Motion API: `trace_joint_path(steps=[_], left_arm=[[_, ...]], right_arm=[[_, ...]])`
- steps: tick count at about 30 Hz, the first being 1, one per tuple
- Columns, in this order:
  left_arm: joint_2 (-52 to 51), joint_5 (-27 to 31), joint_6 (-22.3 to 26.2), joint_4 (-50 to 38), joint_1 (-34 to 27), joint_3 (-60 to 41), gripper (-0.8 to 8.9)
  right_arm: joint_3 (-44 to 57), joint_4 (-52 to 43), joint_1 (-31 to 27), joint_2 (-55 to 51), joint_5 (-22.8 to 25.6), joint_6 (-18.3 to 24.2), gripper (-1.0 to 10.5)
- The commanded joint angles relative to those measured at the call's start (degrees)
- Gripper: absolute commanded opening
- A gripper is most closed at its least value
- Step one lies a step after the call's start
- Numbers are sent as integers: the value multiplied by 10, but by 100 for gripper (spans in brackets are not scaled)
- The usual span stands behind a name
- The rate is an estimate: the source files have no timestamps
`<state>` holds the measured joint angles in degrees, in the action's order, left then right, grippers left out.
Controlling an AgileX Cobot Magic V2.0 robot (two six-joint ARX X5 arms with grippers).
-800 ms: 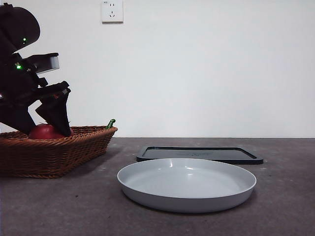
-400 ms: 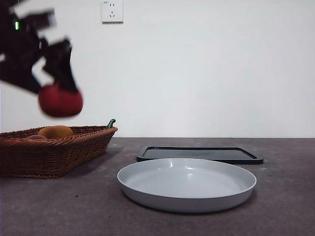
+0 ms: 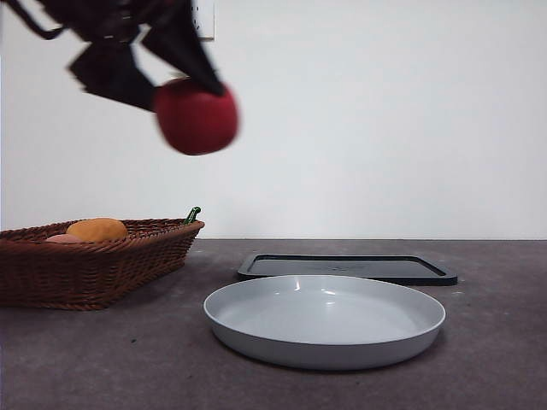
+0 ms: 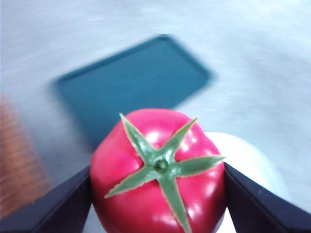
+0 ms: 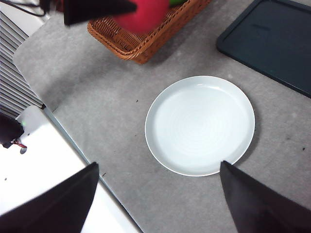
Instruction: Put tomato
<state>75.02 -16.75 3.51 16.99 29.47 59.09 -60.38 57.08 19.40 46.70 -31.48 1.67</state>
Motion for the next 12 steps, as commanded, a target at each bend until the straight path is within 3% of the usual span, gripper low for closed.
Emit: trace_joint_path(steps=[1, 12], left_arm=[[32, -2, -3, -24, 40, 12, 331], [158, 18, 2, -89, 127, 12, 331]], right_arm=[[-11, -5, 3, 4, 0, 1, 397], [-11, -4, 3, 4, 0, 1, 396]])
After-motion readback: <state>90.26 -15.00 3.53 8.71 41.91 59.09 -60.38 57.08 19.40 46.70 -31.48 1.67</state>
